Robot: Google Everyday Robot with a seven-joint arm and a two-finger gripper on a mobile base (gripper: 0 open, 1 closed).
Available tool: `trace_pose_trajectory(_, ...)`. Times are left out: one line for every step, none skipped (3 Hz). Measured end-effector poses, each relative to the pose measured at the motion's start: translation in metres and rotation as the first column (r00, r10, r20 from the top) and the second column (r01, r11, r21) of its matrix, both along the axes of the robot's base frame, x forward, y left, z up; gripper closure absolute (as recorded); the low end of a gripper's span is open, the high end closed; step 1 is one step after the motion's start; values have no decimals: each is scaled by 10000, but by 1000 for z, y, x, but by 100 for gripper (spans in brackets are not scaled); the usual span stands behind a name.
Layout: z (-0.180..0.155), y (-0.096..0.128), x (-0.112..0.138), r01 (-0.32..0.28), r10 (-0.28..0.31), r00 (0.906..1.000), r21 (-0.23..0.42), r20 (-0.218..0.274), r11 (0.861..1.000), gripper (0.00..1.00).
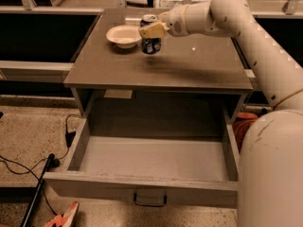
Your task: Place pepsi can into top drawer
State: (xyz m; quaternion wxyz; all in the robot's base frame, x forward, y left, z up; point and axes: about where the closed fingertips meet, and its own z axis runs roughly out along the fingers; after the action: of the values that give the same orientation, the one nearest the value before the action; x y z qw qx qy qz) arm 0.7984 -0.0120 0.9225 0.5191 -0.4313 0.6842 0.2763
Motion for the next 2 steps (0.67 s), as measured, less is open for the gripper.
trace_pose_trajectory(7,20,-62,-1740,1714,9817,-244,-828,9845,100)
trace_pose_trajectory(6,26,-133,-3612,3733,9157,1023,-1489,9268,100)
